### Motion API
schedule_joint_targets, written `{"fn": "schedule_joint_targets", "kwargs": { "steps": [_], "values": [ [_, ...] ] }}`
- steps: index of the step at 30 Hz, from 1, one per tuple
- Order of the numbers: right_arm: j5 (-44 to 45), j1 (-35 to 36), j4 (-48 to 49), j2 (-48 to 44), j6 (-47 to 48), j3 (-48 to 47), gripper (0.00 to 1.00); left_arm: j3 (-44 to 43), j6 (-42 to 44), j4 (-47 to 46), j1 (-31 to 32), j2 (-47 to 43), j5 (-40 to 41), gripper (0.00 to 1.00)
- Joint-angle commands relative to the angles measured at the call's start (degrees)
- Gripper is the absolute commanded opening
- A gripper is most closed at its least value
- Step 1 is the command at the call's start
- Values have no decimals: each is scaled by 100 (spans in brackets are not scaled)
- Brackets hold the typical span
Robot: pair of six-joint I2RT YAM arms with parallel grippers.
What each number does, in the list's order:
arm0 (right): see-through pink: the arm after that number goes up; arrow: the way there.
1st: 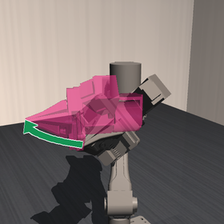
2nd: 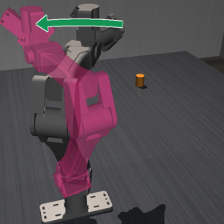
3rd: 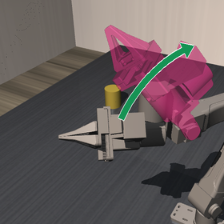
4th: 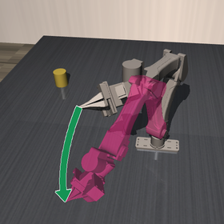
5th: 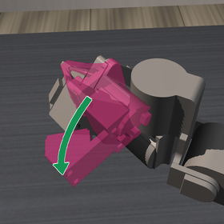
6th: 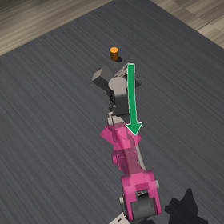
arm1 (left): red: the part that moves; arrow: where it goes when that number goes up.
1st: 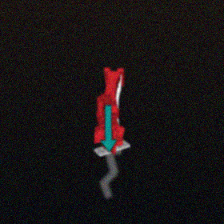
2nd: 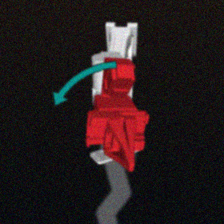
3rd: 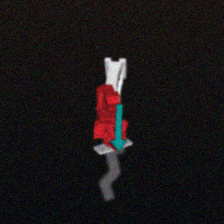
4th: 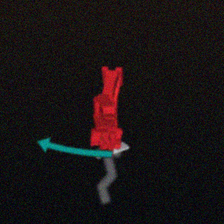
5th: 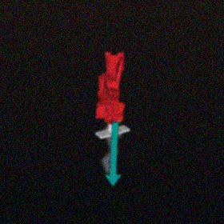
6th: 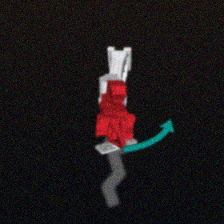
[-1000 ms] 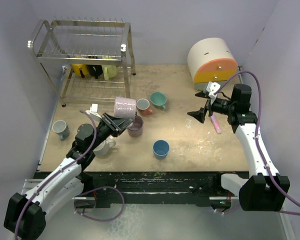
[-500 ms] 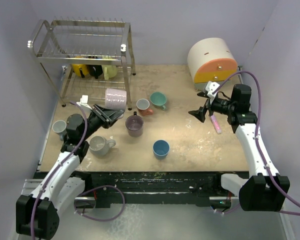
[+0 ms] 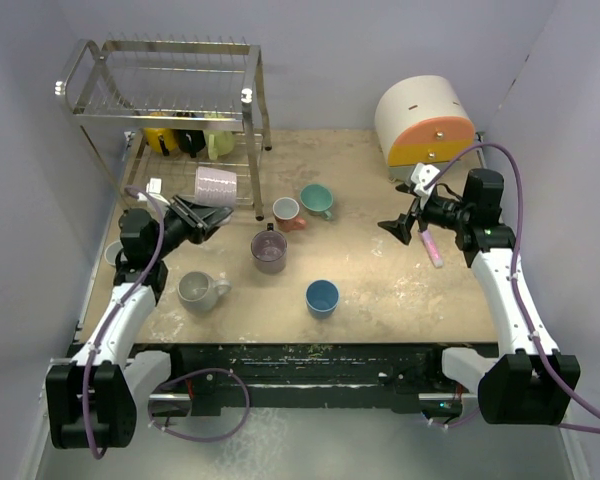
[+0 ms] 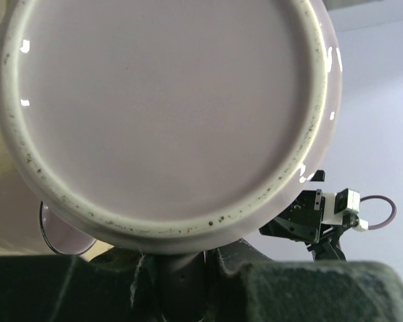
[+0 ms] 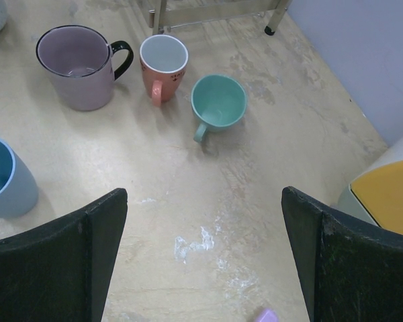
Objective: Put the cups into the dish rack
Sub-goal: Pick up the cup at the center of the board, then turn the cup upside down in the dish rack.
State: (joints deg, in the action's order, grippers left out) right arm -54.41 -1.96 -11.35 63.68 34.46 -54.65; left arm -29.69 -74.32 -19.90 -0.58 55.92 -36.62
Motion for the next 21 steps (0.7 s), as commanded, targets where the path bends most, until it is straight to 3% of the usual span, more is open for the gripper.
{"fn": "schedule_joint_targets", "kwargs": {
  "steps": [1,8,21],
  "values": [
    [71,-23,-144,-120,128,-122,97,-665,616,-553,-279,77,-351,0],
    [104,-24,-182,-119,166,-142,97,-848,1130,-430,-399,488,-271,0],
    [162,-17,-280,-75,297,-153,96,-1030,2242,-1532,-406,1685,271,0]
  ]
}}
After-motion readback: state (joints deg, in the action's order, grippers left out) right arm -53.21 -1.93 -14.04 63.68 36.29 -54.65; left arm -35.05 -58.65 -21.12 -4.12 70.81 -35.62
